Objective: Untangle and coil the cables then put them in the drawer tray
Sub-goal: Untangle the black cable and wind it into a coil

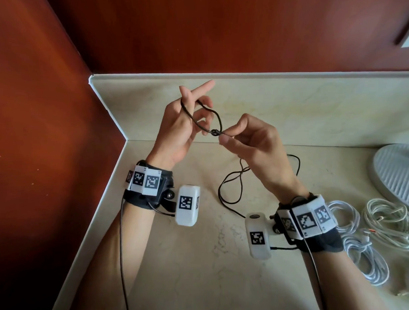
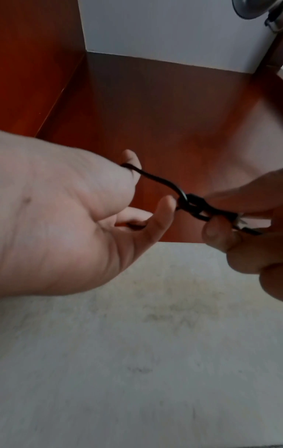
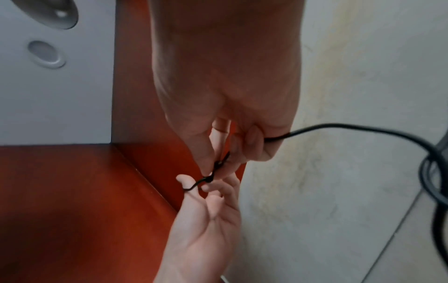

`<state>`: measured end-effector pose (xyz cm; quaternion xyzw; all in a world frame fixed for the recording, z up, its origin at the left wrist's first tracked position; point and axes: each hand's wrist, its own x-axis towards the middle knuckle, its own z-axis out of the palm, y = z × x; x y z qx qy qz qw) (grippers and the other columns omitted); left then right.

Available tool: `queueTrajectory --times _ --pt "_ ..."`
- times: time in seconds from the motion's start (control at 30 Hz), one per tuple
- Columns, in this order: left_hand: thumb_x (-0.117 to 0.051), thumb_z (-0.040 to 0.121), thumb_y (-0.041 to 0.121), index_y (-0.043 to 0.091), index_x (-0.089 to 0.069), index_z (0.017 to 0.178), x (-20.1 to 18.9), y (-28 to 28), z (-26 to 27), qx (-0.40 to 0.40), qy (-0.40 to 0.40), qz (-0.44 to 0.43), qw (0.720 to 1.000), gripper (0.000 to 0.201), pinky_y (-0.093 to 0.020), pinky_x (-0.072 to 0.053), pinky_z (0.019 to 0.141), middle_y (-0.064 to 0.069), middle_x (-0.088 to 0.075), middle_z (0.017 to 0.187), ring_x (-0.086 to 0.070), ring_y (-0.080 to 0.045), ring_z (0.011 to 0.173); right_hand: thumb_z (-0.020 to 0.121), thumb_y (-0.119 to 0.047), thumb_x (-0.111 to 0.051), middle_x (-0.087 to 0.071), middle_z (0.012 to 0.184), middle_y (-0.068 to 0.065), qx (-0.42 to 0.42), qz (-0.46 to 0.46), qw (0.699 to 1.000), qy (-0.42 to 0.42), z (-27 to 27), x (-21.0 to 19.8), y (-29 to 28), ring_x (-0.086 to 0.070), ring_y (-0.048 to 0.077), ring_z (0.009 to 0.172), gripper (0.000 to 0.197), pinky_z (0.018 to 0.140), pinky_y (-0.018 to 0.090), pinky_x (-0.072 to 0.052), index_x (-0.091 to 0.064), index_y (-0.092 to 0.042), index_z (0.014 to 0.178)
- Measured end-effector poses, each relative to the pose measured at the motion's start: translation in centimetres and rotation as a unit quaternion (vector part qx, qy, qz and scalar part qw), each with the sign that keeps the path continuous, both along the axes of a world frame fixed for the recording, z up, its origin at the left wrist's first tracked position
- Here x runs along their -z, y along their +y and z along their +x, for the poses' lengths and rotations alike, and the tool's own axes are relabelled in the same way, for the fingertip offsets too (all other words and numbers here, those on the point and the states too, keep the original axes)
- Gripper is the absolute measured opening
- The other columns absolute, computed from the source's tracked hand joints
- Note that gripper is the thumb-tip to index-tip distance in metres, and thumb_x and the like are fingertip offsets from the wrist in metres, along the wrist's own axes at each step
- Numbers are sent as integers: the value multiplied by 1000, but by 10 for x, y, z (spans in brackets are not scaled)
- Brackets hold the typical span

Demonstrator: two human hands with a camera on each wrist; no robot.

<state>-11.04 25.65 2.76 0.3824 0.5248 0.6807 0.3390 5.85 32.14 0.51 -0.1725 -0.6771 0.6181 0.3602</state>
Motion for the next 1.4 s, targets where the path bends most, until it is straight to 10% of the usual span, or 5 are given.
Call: queueTrajectory --times 0.1,0.23,0.5,1.1,1.4 --pt "-39 82 70 8 -53 147 2 -2 -1 72 9 28 997 91 -21 -44 64 0 -54 98 -52 -10 74 91 -8 -79 -55 71 31 -3 -4 1000 -22 2 0 0 -40 39 56 24 53 41 -30 -57 -4 81" --pt "-43 82 73 4 -48 150 5 -2 -5 92 26 48 994 97 -24 -48 71 -1 -55 102 -54 -10 80 95 -7 -74 -55 67 0 -6 11 999 -38 4 -1 -1 -41 6 47 16 50 14 -34 -60 -3 102" --pt "-47 80 73 3 -41 152 9 0 -1 105 23 69 992 101 -21 -50 83 1 -55 106 -57 -6 86 100 -24 -71 -29 50 -13 20 40 994 -97 -1 -6 -11 -18 12 48 14 46 22 -17 -71 -11 95" --pt "-56 78 79 12 -36 159 19 0 0 120 137 50 982 107 -42 -52 82 -7 -60 110 -62 -23 89 87 -50 -80 -36 44 11 108 75 983 -132 6 -11 -11 -25 14 47 63 48 25 -22 -55 -8 47" --pt "-58 76 79 10 -34 160 16 0 5 116 123 44 985 111 -33 -52 84 -10 -64 113 -64 -20 92 103 -26 -66 -44 55 -4 46 143 979 -137 3 -3 -7 -29 9 47 18 48 20 -28 -75 -15 91"
